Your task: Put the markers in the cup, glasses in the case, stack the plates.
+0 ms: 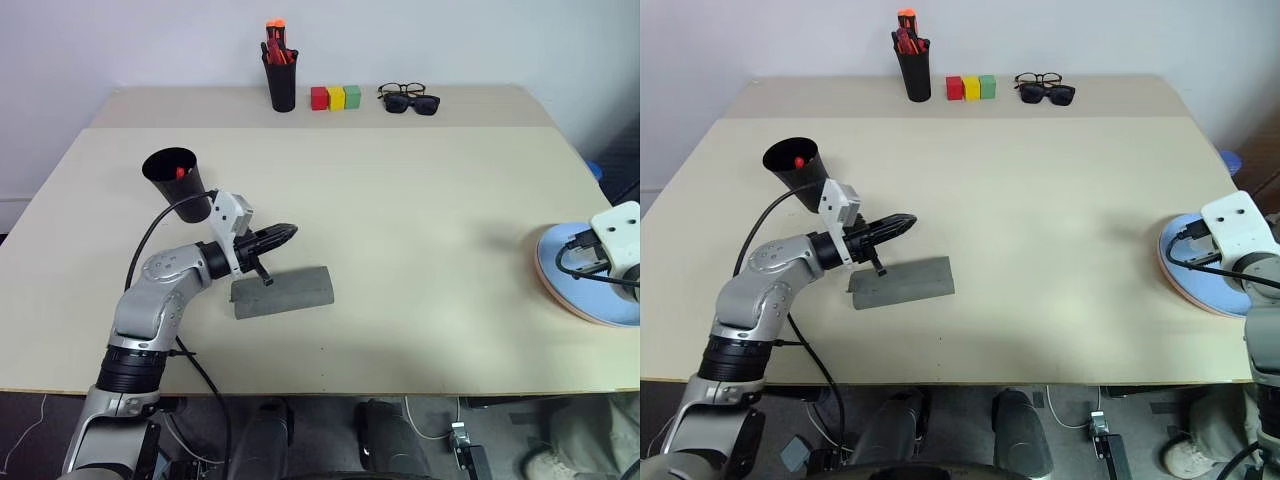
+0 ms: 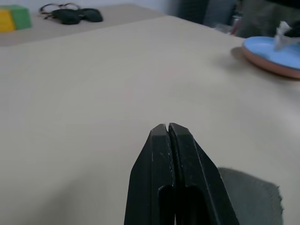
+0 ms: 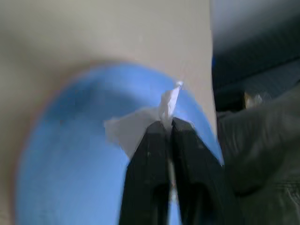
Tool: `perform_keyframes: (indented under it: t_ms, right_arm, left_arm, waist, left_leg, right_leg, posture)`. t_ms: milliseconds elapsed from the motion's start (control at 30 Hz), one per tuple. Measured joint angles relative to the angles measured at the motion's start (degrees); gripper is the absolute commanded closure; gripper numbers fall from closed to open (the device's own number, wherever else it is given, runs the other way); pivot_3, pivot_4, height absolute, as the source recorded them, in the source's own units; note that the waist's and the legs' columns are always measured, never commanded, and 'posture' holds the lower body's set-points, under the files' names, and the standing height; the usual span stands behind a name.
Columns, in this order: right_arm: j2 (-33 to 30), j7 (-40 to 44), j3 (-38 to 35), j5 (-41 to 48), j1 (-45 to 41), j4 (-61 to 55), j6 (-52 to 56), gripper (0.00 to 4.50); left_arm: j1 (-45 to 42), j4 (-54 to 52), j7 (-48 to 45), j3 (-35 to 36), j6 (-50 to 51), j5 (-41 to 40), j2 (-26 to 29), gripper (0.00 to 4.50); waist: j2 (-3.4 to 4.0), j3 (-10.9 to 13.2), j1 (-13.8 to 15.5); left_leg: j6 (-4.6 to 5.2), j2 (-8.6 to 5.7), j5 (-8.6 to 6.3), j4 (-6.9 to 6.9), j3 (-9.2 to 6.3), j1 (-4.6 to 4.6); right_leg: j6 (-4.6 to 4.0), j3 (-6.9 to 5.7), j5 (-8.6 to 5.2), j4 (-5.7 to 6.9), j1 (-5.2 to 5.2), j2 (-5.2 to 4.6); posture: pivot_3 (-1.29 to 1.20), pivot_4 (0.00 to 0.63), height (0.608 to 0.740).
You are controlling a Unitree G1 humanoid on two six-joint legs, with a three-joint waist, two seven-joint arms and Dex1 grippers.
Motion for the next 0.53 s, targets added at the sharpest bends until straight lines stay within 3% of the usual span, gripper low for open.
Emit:
perform_keyframes:
  t_ms: [100, 267, 533]
  right_arm:
    - [0.2, -2.0, 2.1, -0.9, -4.1, 4.3, -2.2, 1.19]
    - [3.5, -2.7, 3.8, 0.5, -11.3, 5.9, -10.4, 1.19]
    - [10.2, 13.4, 7.6, 15.5, -12.7, 1.3, -15.1, 1.19]
  left_arm:
    - [1.8, -2.2, 1.8, 1.8, 0.1, -0.2, 0.5, 4.50]
    - [7.3, -6.5, 5.4, 6.7, 0.3, -0.3, 2.8, 4.50]
    - [13.8, -6.5, 12.5, 16.7, -1.2, 1.7, 5.3, 4.50]
  waist:
    - [0.02, 0.0, -0.2]
    - [0.04, 0.0, -0.4]
    - [0.02, 0.0, 0.2]
  left_leg:
    - [0.00, 0.01, 0.00, 0.02, 0.02, 0.01]
    - [0.00, 0.04, 0.00, -0.05, -0.01, 0.01]
    - [0.00, 0.02, 0.00, -0.03, -0.02, -0.02]
  right_leg:
    - [0.00, 0.01, 0.00, 0.02, -0.01, 0.00]
    - [-0.01, 0.00, 0.00, 0.01, -0.01, 0.03]
    - [0.00, -0.01, 0.00, -0.02, -0.01, 0.00]
  posture:
    - [0.00, 0.150, 0.740]
    - [0.00, 0.150, 0.740]
    - [0.00, 0.150, 0.740]
